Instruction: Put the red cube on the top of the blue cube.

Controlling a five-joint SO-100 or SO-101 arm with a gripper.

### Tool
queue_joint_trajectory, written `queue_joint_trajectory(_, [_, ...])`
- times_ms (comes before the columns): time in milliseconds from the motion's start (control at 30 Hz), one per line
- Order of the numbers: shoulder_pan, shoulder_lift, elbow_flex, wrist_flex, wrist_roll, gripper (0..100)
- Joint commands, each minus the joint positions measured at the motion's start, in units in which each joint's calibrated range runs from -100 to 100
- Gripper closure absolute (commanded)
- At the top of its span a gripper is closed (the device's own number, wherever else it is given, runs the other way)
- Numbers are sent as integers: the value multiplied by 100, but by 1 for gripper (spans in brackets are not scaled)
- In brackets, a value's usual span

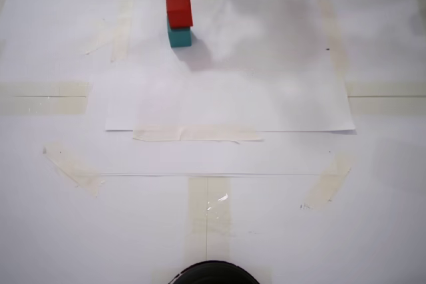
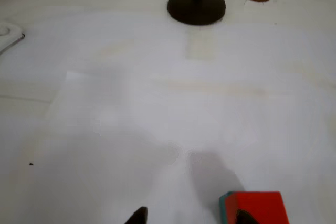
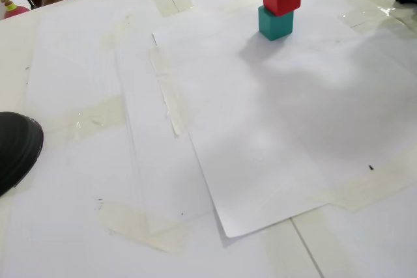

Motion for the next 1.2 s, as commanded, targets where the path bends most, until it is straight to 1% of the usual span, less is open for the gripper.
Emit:
queue_joint_trajectory(0, [84,-55,-45,-384,88,98])
queue_joint_trajectory(33, [61,-55,-99,-335,83,100])
queue_joint_trajectory(267, [-15,-55,-453,24,142,100])
queue_joint_trajectory(567, [243,-55,-517,170,254,100])
queue_joint_trajectory(933, [-121,-55,-381,89,88,100])
queue_joint_trajectory(1167, [-166,-55,-254,-17,39,100])
